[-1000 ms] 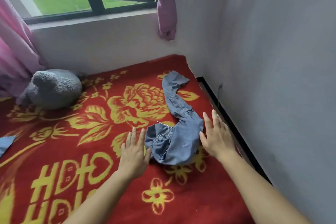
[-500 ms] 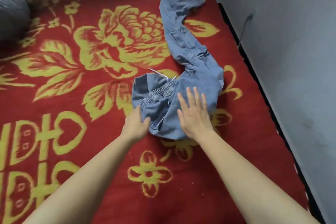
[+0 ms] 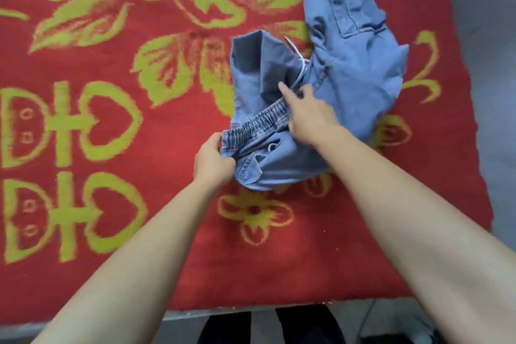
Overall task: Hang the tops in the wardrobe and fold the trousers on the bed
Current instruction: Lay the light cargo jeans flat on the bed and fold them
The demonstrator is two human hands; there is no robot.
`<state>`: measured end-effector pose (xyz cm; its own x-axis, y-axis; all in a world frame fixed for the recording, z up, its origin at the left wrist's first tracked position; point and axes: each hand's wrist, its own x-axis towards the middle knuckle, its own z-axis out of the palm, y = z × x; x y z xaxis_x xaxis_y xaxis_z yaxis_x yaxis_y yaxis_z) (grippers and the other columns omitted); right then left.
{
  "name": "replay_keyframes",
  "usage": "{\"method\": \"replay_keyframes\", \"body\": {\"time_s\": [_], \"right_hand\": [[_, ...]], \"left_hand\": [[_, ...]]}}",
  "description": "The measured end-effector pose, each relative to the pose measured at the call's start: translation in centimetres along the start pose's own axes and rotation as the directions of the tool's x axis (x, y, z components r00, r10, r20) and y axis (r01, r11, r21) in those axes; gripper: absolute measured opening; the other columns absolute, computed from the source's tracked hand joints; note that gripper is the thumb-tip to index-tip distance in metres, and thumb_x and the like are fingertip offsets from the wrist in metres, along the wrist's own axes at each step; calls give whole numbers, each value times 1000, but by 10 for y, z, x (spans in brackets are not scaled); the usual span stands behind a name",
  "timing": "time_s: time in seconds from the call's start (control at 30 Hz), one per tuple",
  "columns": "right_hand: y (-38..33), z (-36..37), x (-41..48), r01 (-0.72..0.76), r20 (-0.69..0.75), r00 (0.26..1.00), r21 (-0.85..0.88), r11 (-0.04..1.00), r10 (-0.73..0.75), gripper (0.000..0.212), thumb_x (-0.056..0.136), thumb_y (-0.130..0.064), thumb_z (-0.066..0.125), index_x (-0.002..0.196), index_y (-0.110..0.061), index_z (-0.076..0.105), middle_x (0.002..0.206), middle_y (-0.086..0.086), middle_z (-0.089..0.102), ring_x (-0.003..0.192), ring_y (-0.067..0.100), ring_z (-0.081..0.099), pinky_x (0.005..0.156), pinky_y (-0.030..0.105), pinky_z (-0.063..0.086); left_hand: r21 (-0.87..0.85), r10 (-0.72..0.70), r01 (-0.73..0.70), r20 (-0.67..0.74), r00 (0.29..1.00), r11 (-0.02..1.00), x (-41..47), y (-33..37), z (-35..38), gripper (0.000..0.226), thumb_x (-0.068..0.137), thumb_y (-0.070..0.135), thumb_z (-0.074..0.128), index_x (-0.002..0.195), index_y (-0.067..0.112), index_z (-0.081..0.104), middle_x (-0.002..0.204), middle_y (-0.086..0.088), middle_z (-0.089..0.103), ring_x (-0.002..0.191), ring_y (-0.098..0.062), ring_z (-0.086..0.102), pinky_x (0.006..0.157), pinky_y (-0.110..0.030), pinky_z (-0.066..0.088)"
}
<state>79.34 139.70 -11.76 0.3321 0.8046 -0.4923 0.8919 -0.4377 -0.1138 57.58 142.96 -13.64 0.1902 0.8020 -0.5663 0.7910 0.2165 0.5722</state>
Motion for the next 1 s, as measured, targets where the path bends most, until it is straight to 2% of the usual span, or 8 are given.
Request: {"method": "replay_keyframes", "body": {"time_s": [0.13,0.23,0.37,0.53,0.6,0.73,0.87,1.0], "right_hand": [[-42,7,-1,130,58,991,-275,953,-118,37,91,-15,57,127,-19,51,128,13,46,106,35,60,75,38,41],[-55,19,-1,221,19,971,-466,857,-240,26,95,-15,49,118,-18,61,120,11,51,113,32,49,91,40,38],[-42,38,2,170,-69,971,-471,866,-228,22,91,-16,56,113,-16,60,124,15,44,124,34,37,106,45,26],[-37,51,-9,150,-83,973,-491,858,-217,25,95,-11,45,120,-8,50,122,14,51,127,33,38,113,47,23],[-39,42,-21,158,-56,975,-510,845,-216,26,95,-13,45,120,-9,50,122,12,53,127,33,40,115,48,20],[-51,-21,-43,193,-46,966,-527,828,-254,20,93,-13,45,112,-12,49,108,9,66,111,32,55,114,49,21],[-73,-138,-62,160,-136,963,-407,899,-233,23,95,-26,47,115,-18,54,113,7,68,109,29,62,90,39,39],[-101,-260,-99,140,-336,914,-268,953,-229,20,97,-24,43,110,-19,58,114,5,66,108,28,63,71,35,39]], "left_hand": [[167,-35,23,70,997,986,1,-38,-29,68,66,7,48,120,49,53,110,11,71,106,-22,64,91,-37,51],[176,-45,26,107,993,984,6,-58,-30,59,71,3,49,114,40,66,104,4,74,103,-24,67,87,-35,52],[48,-13,8,107,994,999,10,-71,-14,49,73,-3,49,107,25,70,101,-3,74,103,-29,67,89,-41,52],[-85,-87,97,107,990,992,9,-70,-8,45,73,-7,44,103,14,69,103,-8,72,103,-28,66,93,-43,52],[-53,-58,64,107,993,997,0,-62,-18,41,74,-9,43,101,10,67,102,-11,72,101,-29,65,90,-41,52],[70,32,-36,46,998,997,-20,-24,-78,39,72,-6,42,99,13,63,100,-11,70,99,-34,63,86,-47,52],[119,186,-172,-113,976,978,-40,62,-196,31,68,-6,41,84,17,53,89,-9,65,90,-35,59,78,-46,51],[114,339,-320,-232,912,940,-81,151,-308,29,66,-6,42,86,9,57,87,-13,65,89,-38,60,77,-49,51]]}}
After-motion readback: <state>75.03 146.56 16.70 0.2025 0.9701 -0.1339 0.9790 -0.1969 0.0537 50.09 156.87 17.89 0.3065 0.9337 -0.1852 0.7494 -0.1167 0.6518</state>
